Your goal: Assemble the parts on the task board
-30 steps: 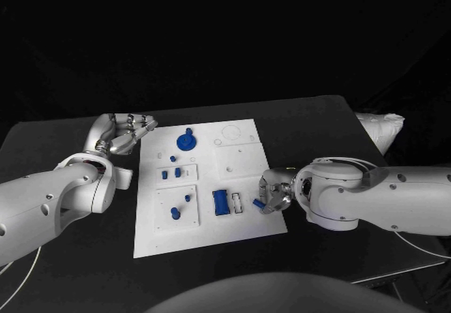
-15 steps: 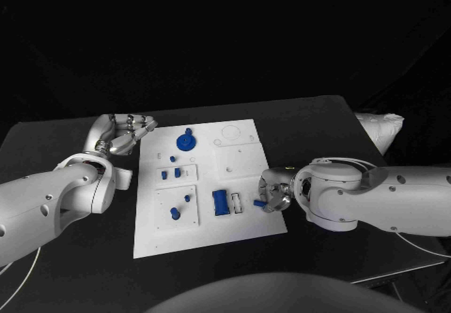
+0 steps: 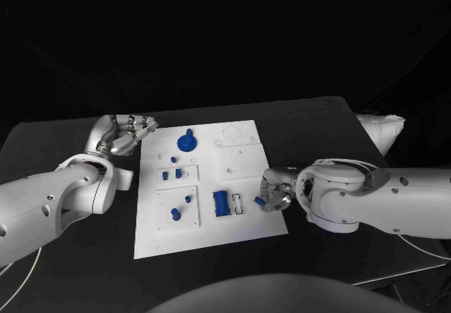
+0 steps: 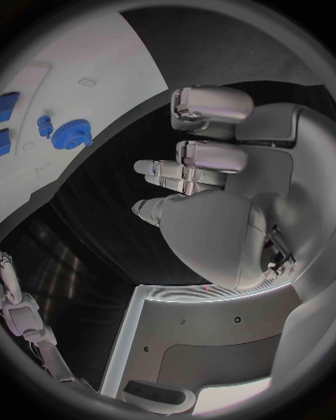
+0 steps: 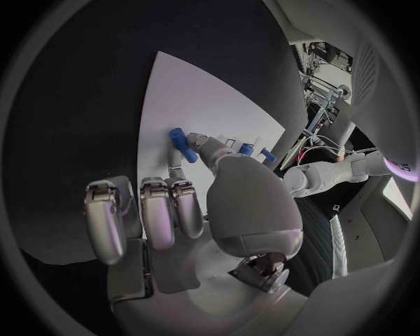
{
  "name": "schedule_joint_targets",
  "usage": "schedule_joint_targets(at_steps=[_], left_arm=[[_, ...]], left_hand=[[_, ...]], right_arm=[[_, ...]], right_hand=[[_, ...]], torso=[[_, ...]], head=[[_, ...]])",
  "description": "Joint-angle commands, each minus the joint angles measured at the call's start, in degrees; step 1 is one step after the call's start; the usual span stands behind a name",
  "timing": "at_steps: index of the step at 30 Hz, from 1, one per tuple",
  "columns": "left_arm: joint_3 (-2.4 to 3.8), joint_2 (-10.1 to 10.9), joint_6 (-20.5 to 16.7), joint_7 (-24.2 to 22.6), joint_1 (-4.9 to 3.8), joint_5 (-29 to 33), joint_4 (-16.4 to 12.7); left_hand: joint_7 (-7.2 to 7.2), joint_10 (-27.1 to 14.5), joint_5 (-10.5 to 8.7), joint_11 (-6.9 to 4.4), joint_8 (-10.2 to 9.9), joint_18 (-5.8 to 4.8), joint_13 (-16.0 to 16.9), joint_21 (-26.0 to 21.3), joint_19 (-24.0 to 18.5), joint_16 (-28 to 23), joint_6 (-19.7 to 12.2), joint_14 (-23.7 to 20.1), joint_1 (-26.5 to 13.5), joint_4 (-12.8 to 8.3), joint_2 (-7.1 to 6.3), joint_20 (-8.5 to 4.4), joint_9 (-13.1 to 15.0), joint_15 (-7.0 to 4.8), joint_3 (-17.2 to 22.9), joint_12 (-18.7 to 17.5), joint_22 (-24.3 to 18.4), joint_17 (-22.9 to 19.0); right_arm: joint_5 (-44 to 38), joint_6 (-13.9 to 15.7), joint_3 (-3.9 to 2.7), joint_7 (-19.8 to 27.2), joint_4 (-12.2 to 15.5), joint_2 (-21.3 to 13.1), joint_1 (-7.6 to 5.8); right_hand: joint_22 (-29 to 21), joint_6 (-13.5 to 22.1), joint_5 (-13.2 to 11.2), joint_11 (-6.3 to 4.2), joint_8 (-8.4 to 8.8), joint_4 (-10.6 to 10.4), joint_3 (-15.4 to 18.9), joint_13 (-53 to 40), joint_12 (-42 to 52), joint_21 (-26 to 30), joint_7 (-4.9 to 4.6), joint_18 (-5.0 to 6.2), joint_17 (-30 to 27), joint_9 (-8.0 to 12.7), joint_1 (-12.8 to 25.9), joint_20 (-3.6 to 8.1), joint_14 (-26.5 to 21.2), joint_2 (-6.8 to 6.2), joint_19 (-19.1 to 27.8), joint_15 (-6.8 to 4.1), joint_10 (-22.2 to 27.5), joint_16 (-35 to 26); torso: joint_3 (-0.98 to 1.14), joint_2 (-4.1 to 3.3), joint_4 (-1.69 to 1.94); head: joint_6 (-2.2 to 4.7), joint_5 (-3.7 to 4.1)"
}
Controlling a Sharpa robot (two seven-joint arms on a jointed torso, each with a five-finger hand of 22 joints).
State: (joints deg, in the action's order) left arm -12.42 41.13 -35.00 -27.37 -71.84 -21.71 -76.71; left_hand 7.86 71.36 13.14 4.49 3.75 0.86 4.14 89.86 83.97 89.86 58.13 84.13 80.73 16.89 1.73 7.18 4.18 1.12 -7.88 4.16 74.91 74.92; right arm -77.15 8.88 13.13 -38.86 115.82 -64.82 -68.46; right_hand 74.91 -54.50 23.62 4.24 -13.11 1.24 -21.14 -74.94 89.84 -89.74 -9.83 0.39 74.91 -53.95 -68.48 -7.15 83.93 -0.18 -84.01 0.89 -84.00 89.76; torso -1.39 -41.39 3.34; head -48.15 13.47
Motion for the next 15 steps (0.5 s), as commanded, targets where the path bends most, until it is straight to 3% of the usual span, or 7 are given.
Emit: schedule_joint_targets(at_steps=[1,15], left_arm=[[0.03,-0.1,0.84,-0.31,-0.02,-0.33,-0.12],[0.03,-0.13,0.91,-0.3,-0.01,-0.33,-0.12]], left_hand=[[0.06,0.14,0.4,-0.06,0.12,-0.86,-0.07,0.14,6.03,0.14,0.37,5.87,-0.22,-0.12,0.56,-0.26,-0.04,-0.33,-0.4,-0.24,15.09,15.08],[0.06,0.14,0.4,-0.06,0.12,-0.86,-0.07,0.14,6.03,0.14,0.37,5.87,-0.22,-0.12,0.56,-0.26,-0.04,-0.33,-0.4,-0.24,15.09,15.08]], right_arm=[[1.32,1.29,0.4,-6.91,-0.23,-0.29,0.45],[6.11,9.4,0.4,-3.97,0.76,-1.37,0.3]], right_hand=[[15.09,-3.02,-0.32,-0.62,0.33,-1.28,-1.6,-15.06,0.16,-0.26,2.36,-0.39,15.09,40.31,-0.27,0.41,6.07,0.54,-5.99,-0.58,-6.0,0.24],[15.09,-3.49,-0.07,-0.67,1.82,-0.52,-1.75,-15.06,0.16,-0.26,2.31,-0.39,15.09,41.37,-0.95,0.68,6.07,-0.02,-5.99,-0.76,-6.0,0.24]], torso=[[0.0,0.0,-0.02],[-0.02,0.0,0.03]], head=[[0.01,-0.08],[-0.03,-0.17]])
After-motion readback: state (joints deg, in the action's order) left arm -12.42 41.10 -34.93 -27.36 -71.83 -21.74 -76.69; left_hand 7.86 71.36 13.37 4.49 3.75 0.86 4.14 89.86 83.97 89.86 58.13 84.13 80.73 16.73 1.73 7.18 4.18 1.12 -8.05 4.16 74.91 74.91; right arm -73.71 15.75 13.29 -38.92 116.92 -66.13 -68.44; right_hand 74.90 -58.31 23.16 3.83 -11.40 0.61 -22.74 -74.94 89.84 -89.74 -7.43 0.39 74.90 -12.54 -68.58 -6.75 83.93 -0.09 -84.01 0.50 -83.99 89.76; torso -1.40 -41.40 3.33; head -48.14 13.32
